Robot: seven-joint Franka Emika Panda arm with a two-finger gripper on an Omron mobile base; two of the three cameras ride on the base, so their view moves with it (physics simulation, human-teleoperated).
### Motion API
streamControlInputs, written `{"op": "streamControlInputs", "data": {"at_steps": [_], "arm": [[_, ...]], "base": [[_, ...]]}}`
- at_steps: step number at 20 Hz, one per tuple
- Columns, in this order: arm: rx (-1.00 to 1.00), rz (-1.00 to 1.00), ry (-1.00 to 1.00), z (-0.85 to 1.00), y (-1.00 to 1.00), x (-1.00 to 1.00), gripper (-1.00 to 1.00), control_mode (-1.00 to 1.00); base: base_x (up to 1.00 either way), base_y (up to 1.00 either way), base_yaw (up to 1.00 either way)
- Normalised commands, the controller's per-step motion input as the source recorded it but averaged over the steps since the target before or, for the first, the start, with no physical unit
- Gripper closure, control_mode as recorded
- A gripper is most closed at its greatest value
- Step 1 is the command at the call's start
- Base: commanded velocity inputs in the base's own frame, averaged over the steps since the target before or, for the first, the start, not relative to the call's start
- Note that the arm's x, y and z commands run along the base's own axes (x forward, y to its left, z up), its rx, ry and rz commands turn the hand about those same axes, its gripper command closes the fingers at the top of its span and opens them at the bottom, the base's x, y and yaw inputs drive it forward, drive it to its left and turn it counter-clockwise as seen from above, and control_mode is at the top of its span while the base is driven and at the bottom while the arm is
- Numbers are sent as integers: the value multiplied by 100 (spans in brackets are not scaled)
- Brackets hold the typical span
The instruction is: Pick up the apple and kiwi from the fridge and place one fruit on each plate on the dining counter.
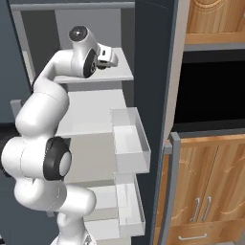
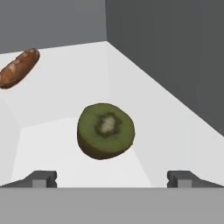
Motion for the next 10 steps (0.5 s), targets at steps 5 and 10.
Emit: {"op": "streamControlInputs", "data": {"at_steps": [5, 10], "arm": [[0, 0, 0, -9, 0, 35, -100, -100], [0, 0, 0, -8, 0, 32, -100, -100]], "base": [[0, 0, 0], [0, 0, 0]]}}
